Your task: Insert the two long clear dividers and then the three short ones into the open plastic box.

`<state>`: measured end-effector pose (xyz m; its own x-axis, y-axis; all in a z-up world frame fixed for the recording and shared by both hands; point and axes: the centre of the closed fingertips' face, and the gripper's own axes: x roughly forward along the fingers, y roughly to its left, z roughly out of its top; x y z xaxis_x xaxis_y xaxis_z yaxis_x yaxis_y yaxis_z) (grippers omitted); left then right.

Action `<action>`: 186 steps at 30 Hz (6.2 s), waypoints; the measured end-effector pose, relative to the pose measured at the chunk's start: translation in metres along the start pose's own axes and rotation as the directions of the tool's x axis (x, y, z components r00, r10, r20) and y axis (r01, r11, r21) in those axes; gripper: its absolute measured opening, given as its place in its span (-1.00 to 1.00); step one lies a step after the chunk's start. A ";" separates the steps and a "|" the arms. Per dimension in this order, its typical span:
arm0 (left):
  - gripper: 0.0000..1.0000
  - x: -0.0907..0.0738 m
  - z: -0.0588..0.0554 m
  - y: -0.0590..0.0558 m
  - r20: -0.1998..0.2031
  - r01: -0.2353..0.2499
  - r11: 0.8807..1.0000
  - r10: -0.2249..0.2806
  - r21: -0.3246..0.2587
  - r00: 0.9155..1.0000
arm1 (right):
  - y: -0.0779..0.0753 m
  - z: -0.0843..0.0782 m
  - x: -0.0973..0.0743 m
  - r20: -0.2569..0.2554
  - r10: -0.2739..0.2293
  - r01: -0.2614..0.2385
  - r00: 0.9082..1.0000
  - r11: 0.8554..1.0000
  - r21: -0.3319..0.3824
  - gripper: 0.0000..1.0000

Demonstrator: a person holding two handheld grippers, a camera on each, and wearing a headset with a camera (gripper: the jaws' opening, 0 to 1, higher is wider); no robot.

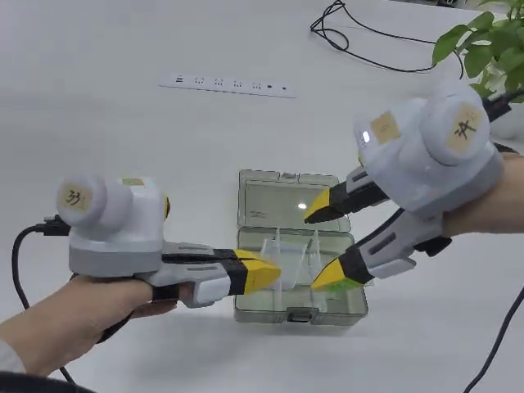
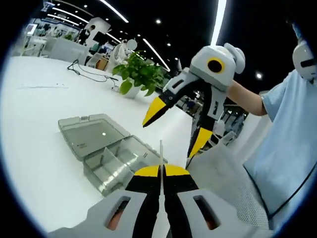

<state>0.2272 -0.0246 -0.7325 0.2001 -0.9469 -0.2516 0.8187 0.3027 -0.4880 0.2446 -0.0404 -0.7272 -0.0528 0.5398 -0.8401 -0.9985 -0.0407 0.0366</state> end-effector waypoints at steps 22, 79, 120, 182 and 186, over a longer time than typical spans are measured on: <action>-1.00 0.006 0.006 -0.015 0.020 0.027 0.953 -0.035 0.302 0.999 | 0.026 0.015 0.000 -0.006 0.203 -0.202 0.979 0.978 0.052 -0.80; 0.84 -0.031 -0.011 0.047 -0.020 -0.256 0.925 0.272 0.279 0.962 | -0.021 -0.067 -0.010 -0.166 0.001 0.015 0.986 0.995 0.099 -0.96; 0.97 -0.040 -0.024 0.053 -0.032 -0.309 0.924 0.324 0.224 0.946 | -0.021 -0.074 0.002 -0.216 0.030 -0.015 0.976 0.997 0.073 -0.96; 0.90 -0.041 -0.022 0.054 -0.017 -0.311 0.929 0.321 0.198 0.947 | -0.025 -0.094 0.033 -0.306 0.053 -0.052 0.951 0.999 0.011 -0.96; 0.90 -0.042 -0.022 0.054 -0.018 -0.313 0.929 0.323 0.198 0.946 | -0.025 -0.096 0.036 -0.305 0.063 -0.058 0.950 0.998 0.024 -0.96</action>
<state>0.2511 0.0337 -0.7669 0.4437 -0.7966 -0.4107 0.8046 0.5559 -0.2090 0.2686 -0.1004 -0.8102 -0.1086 0.2537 -0.9612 -0.9938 -0.0523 0.0985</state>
